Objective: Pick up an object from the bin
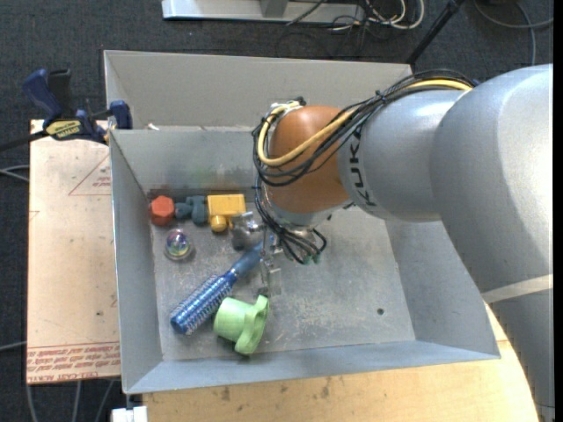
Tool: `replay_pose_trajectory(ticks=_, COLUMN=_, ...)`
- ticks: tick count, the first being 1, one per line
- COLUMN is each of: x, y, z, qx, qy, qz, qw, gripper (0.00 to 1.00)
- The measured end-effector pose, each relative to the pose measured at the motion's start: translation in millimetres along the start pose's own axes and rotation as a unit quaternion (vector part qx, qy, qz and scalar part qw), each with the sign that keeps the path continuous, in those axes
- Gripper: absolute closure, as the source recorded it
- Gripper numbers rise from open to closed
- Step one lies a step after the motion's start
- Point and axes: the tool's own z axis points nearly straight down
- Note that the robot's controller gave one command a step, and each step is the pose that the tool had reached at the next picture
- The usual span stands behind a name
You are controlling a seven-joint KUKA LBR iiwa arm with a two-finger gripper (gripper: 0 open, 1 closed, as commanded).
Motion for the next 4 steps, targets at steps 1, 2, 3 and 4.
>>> replay_pose_trajectory(ticks=1, x=5.9, y=10, z=-33, qx=0.001, qy=-0.0036, qz=-0.054, qw=0.9986, gripper=0.0)
replay_pose_trajectory(ticks=2, x=5.6, y=15, z=-32, qx=0.001, qy=-0.0029, qz=-0.102, qw=0.9948, gripper=0.0)
replay_pose_trajectory(ticks=3, x=0.0, y=15, z=-1, qx=0.001, qy=-0.0017, qz=-0.214, qw=0.9769, gripper=0.0)
replay_pose_trajectory(ticks=4, x=-0.6, y=15, z=-1, qx=0.001, qy=-0.0021, qz=-0.212, qw=0.9773, gripper=0.0)
